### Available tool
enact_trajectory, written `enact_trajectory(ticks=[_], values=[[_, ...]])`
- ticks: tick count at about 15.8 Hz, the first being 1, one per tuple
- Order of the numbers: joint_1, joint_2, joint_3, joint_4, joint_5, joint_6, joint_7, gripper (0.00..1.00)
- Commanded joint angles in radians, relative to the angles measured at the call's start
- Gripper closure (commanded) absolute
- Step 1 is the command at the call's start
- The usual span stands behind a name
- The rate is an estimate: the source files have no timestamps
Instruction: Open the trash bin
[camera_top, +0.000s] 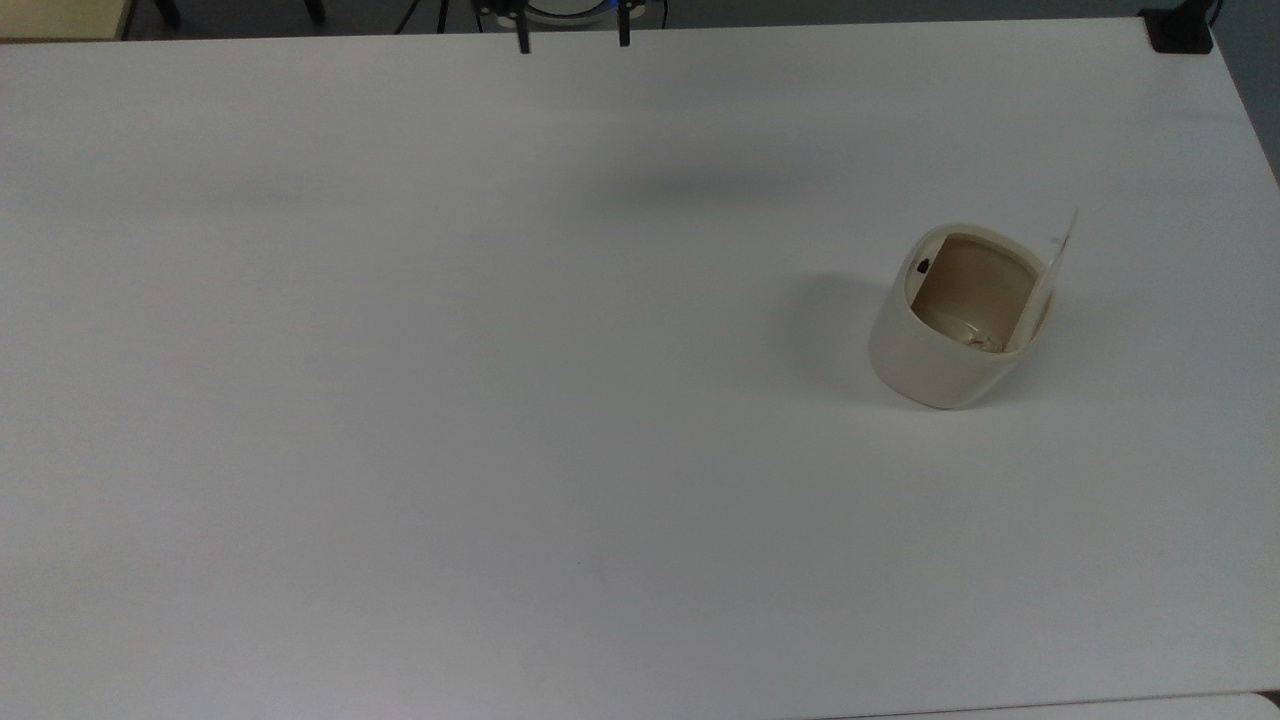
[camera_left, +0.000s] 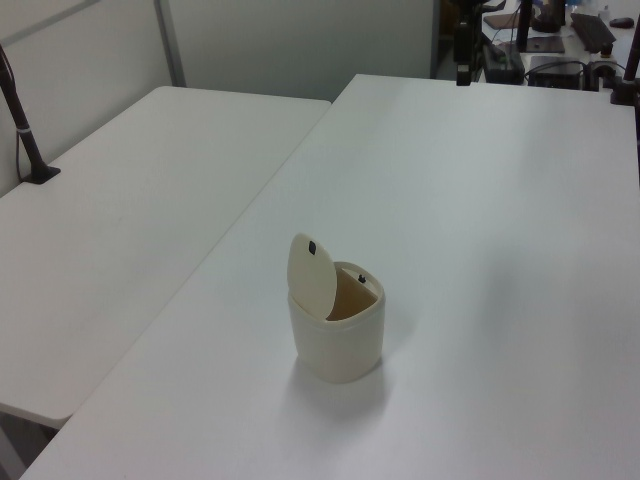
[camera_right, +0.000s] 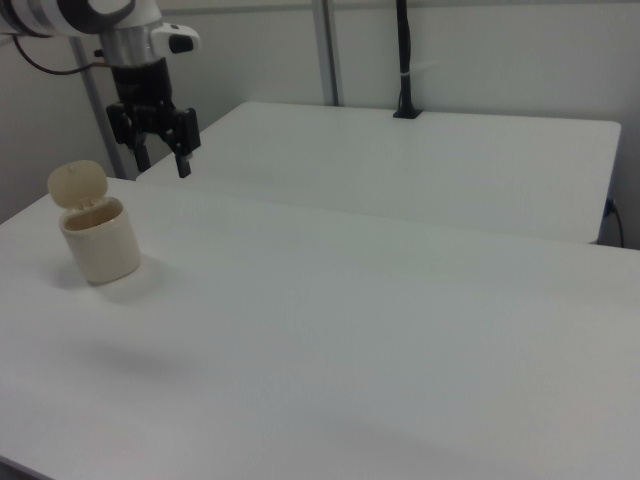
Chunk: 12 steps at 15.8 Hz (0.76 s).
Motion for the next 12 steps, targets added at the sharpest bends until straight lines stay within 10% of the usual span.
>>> enact_trajectory(ticks=[1,12], values=[[0.0,-0.034,-0.047,-0.08,-0.006,0.056,0.042,0.0],[0.008,-0.063,-0.144,-0.069,0.02,0.097,0.034,0.0]])
